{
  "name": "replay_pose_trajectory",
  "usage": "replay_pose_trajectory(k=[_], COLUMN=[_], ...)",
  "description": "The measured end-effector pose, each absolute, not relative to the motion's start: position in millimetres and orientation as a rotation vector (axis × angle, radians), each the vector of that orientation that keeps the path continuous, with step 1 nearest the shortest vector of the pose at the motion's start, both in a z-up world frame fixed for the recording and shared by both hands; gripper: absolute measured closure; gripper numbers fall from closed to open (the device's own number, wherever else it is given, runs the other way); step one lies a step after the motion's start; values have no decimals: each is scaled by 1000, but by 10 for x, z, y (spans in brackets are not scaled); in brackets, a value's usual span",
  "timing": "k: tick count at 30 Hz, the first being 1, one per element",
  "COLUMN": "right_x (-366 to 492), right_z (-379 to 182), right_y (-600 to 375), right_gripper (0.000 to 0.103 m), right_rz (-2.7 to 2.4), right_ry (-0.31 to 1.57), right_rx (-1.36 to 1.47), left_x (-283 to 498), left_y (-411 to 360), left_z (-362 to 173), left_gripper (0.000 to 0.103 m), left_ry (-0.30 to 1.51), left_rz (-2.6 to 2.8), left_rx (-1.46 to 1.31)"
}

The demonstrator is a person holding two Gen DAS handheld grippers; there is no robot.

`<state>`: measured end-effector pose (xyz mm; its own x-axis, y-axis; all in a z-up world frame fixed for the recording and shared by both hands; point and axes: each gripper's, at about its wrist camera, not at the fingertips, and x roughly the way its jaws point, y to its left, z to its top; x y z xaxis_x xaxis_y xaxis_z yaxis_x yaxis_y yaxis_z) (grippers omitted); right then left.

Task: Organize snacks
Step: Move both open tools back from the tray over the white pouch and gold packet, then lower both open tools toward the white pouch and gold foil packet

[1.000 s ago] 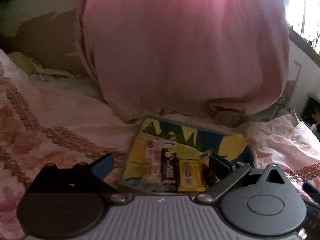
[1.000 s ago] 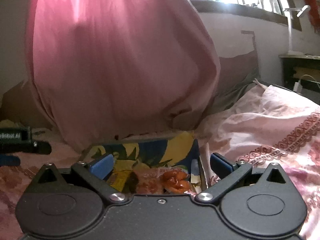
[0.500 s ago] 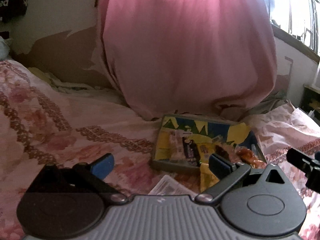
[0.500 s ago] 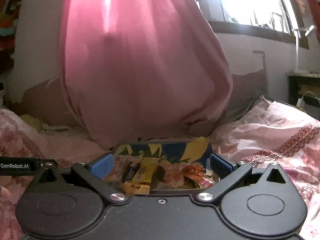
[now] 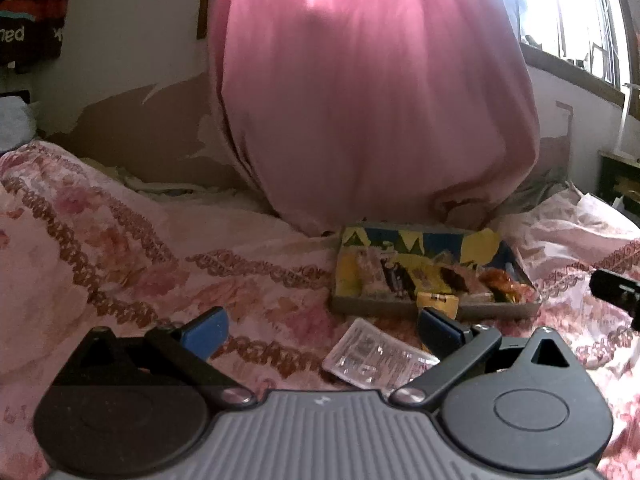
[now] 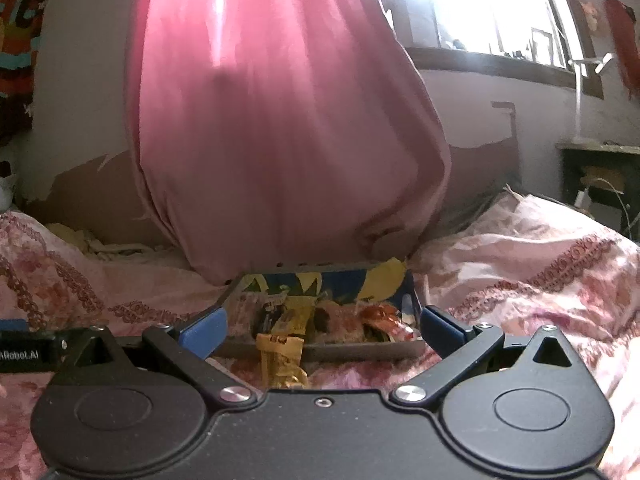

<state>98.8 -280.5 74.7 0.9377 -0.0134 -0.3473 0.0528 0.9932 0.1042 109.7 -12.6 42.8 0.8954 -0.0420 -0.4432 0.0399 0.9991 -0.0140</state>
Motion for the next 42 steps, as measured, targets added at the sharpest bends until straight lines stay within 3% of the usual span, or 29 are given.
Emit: replay_pose_trajectory(k=[15,42], right_x=[677,966], right_z=[639,277], right_y=[-2655,-2570], right_gripper=[1,1], right_rz=[-50,-74], right_ry=[409,665], right_rx=[85,38], left_x=[901,1056], left_y=[25,-14], left_z=[221,-50], left_gripper=[0,0], left_ry=[521,649], left_rz=[-34,44], left_rx=[-50,-6])
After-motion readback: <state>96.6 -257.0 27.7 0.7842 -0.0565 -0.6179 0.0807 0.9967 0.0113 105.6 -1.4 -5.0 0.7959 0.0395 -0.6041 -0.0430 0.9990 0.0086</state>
